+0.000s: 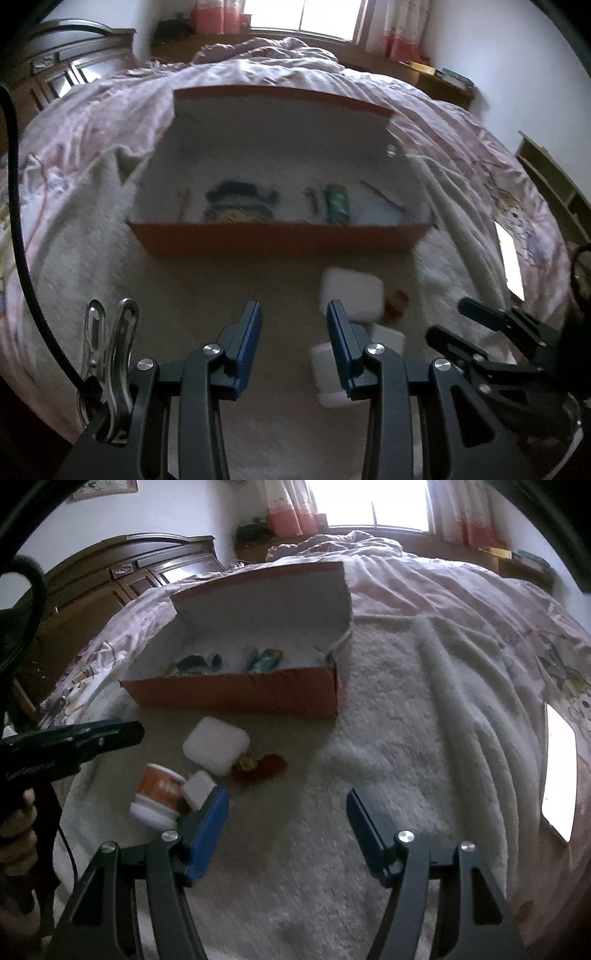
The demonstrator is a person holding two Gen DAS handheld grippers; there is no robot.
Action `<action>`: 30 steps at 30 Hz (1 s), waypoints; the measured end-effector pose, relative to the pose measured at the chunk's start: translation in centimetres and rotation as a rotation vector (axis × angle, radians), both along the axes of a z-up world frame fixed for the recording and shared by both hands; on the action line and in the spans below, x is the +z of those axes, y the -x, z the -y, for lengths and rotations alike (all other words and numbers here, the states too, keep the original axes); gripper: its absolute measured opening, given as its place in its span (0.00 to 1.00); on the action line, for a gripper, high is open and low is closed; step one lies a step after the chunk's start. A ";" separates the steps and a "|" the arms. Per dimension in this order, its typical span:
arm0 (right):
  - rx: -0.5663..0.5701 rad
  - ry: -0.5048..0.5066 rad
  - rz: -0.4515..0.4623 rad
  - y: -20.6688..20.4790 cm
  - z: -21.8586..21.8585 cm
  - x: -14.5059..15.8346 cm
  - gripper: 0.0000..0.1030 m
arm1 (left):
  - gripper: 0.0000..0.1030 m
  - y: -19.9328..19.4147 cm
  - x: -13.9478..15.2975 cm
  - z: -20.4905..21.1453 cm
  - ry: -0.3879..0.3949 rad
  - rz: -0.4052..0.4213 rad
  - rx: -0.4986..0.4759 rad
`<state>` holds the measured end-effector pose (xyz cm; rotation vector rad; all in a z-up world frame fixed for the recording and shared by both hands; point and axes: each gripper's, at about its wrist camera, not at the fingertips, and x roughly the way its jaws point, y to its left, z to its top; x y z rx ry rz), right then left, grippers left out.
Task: Organize rigid objects
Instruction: 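Grasp the white jar with orange label with the left gripper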
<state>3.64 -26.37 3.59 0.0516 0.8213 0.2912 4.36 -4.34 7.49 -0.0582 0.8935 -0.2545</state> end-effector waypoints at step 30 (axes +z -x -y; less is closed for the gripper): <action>0.005 -0.064 -0.036 1.4 1.0 -2.7 0.76 | 0.43 1.7 -4.5 4.6 -0.146 -0.081 -0.062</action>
